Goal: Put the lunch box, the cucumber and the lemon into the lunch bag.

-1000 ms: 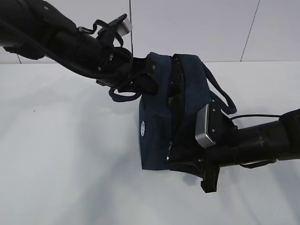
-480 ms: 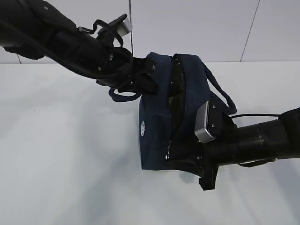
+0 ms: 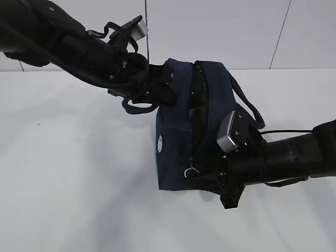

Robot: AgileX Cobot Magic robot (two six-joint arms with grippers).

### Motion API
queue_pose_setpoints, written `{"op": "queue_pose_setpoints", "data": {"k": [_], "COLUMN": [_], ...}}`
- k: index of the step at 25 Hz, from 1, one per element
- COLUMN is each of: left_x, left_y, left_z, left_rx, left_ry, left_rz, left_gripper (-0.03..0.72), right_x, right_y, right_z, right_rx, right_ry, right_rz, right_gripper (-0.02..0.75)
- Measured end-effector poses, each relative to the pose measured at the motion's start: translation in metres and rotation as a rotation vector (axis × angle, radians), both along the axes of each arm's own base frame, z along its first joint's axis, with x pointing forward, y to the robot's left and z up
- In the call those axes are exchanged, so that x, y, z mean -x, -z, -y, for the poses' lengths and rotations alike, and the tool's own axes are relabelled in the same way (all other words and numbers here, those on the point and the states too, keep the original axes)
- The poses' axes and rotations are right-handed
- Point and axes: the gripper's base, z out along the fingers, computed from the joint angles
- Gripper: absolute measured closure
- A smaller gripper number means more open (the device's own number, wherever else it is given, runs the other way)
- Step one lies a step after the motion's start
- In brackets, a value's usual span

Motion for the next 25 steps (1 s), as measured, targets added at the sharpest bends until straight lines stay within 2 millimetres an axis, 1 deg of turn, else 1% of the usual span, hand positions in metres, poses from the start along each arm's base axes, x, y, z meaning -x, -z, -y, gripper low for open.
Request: {"op": "queue_pose_setpoints", "data": {"k": [4, 8, 10, 16, 25], "left_x": [0.0, 0.0, 0.0, 0.0, 0.0], "left_y": [0.0, 0.0, 0.0, 0.0, 0.0], "left_z": [0.0, 0.0, 0.0, 0.0, 0.0], "left_rx": [0.0, 0.0, 0.0, 0.0, 0.001], "left_ry": [0.0, 0.0, 0.0, 0.0, 0.0], "left_rz": [0.0, 0.0, 0.0, 0.0, 0.001], "left_gripper": [0.69, 0.69, 0.69, 0.69, 0.69], "right_x": [-0.001, -0.001, 0.0, 0.0, -0.013], "right_y": [0.002, 0.013, 0.015, 0.013, 0.007], "right_z": [0.0, -0.001, -0.003, -0.004, -0.007], "right_rx": [0.001, -0.002, -0.032, -0.049, -0.05], "right_ry": [0.003, -0.002, -0.018, -0.035, -0.037], "right_rz": [-0.006, -0.043, -0.057, -0.04, 0.008], "right_gripper": [0.451, 0.451, 0.451, 0.45, 0.45]}}
